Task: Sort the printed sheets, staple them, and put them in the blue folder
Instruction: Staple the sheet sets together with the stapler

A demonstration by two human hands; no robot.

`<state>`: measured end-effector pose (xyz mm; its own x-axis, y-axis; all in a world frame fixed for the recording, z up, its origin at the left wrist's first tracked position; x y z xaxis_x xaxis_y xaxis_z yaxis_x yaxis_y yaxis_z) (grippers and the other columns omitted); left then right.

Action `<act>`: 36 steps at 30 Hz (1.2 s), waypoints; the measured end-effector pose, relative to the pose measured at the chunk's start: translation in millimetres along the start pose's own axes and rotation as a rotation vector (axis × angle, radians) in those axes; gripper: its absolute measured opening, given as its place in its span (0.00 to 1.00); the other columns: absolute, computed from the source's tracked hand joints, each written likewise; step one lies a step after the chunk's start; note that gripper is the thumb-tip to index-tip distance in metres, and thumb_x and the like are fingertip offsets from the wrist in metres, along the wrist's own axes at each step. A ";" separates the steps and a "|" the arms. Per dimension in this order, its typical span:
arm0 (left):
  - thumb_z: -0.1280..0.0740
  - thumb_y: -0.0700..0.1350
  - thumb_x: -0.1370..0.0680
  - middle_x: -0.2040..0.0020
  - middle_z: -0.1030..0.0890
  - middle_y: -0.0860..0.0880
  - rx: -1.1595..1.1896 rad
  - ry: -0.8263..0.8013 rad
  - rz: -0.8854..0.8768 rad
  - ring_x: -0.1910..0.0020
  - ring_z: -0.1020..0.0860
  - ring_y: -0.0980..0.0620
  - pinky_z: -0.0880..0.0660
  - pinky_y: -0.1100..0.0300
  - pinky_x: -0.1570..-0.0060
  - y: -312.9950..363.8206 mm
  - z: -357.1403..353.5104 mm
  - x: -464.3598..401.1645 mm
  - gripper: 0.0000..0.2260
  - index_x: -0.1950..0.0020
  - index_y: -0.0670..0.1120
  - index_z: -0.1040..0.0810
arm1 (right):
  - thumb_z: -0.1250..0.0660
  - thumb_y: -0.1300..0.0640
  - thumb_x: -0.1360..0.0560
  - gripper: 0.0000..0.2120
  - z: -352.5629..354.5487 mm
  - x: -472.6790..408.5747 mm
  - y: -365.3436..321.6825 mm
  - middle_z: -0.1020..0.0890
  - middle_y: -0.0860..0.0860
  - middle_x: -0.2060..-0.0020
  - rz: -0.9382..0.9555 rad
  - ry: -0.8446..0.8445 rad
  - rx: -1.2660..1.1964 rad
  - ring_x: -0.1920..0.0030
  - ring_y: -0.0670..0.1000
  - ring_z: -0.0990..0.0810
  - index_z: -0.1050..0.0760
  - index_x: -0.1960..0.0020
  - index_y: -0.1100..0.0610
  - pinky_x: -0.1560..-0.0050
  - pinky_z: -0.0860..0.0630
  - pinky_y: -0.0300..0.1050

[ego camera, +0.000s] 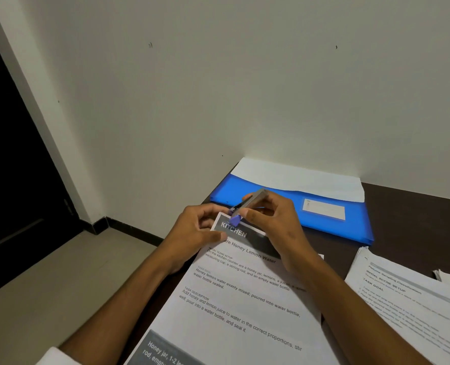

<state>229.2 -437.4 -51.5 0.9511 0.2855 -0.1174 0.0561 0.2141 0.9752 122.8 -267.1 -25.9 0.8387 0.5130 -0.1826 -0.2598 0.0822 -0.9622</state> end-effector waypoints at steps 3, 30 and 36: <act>0.26 0.31 0.23 0.45 0.13 0.42 0.023 0.008 0.021 0.45 0.13 0.41 0.15 0.42 0.47 -0.8 3.3 1.5 0.19 0.35 0.45 0.20 | 0.23 0.54 0.24 0.08 10.1 -3.6 -14.6 0.12 0.47 0.50 0.047 0.059 -0.073 0.46 0.49 0.14 0.16 0.47 0.54 0.38 0.18 0.59; 0.31 0.28 0.23 0.48 0.14 0.47 -0.665 0.164 0.025 0.49 0.16 0.46 0.23 0.58 0.56 29.4 30.4 -3.3 0.19 0.41 0.49 0.17 | 0.30 0.49 0.19 0.08 311.1 220.4 -8.6 0.17 0.50 0.61 -0.222 0.516 0.822 0.64 0.50 0.19 0.22 0.54 0.52 0.62 0.24 0.44; 0.35 0.26 0.22 0.50 0.14 0.47 -0.655 0.197 0.000 0.50 0.16 0.49 0.24 0.59 0.57 33.9 23.1 5.7 0.17 0.43 0.44 0.17 | 0.31 0.48 0.20 0.13 295.1 215.6 7.6 0.17 0.52 0.64 -0.353 0.358 0.883 0.64 0.52 0.19 0.20 0.58 0.56 0.65 0.27 0.44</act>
<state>243.5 -450.1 -14.7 0.8746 0.4371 -0.2099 -0.1981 0.7172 0.6682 160.5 96.3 -12.9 0.9923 0.0638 -0.1064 -0.1092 0.8558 -0.5056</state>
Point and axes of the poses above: each hand's wrist, its own x-axis away from the middle knuckle, its own z-axis out of the back of the hand, y = z × x, the point moved 3 cm from there along -x, towards the middle knuckle
